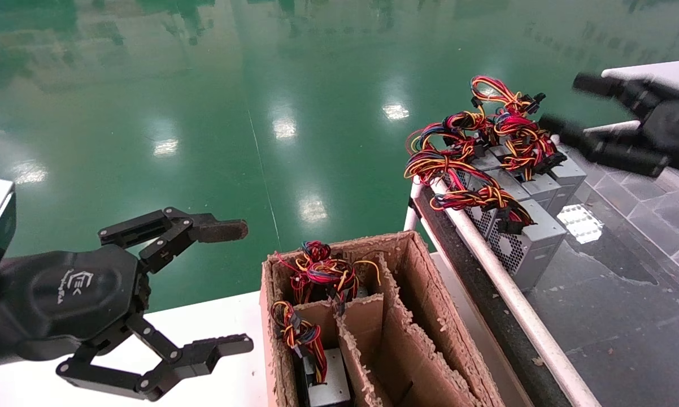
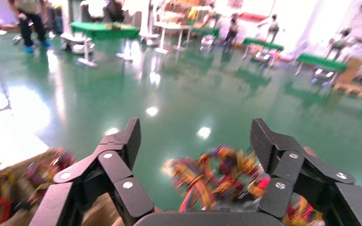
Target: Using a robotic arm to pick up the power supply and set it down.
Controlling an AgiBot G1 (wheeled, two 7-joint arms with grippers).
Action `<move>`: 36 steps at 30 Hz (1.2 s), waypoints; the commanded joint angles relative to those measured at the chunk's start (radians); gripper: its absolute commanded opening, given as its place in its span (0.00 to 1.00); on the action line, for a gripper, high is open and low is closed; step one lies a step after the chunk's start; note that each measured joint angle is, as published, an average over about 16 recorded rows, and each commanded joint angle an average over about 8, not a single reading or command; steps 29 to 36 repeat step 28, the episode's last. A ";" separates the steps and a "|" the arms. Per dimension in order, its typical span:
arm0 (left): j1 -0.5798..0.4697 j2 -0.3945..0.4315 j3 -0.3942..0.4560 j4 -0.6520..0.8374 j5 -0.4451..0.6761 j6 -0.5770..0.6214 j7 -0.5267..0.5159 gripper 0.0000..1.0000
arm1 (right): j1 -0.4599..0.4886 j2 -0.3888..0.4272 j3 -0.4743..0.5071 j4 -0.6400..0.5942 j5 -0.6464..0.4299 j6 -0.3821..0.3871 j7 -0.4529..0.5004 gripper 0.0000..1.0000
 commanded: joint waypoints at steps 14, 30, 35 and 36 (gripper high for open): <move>0.000 0.000 0.000 0.000 0.000 0.000 0.000 1.00 | -0.153 0.035 0.018 0.302 0.083 0.024 0.122 1.00; 0.000 0.000 0.000 0.000 0.000 0.000 0.000 1.00 | -0.284 0.065 0.033 0.560 0.153 0.045 0.226 1.00; 0.000 0.000 0.000 0.000 0.000 0.000 0.000 1.00 | -0.284 0.065 0.033 0.560 0.153 0.045 0.226 1.00; 0.000 0.000 0.000 0.000 0.000 0.000 0.000 1.00 | -0.284 0.065 0.033 0.560 0.153 0.045 0.226 1.00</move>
